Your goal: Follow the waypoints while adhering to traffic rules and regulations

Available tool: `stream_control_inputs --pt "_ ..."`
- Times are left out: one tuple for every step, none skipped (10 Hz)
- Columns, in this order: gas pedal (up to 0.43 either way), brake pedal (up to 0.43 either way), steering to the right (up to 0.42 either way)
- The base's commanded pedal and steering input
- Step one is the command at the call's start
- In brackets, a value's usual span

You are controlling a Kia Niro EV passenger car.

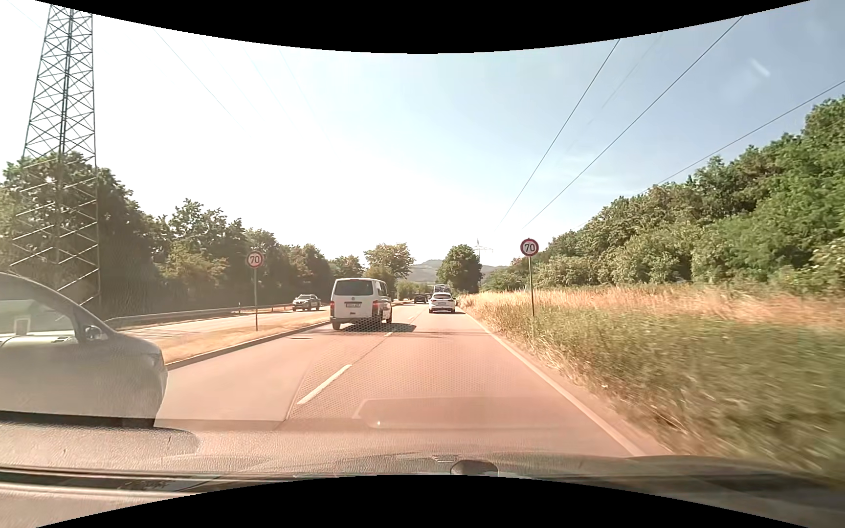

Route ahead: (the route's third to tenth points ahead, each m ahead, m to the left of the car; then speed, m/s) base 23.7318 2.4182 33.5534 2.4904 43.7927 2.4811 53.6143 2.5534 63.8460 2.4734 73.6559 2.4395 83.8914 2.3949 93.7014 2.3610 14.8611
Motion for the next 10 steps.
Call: stream_control_inputs --pt "0.177 0.0 0.0" --pt "0.169 0.0 0.0" --pt "0.157 0.0 0.0" --pt "0.157 0.0 0.0" --pt "0.157 0.0 0.0" --pt "0.15 0.0 0.0" --pt "0.15 0.0 0.0" --pt "0.15 0.0 0.0" --pt "0.15 0.0 0.0" --pt "0.15 0.0 0.0"
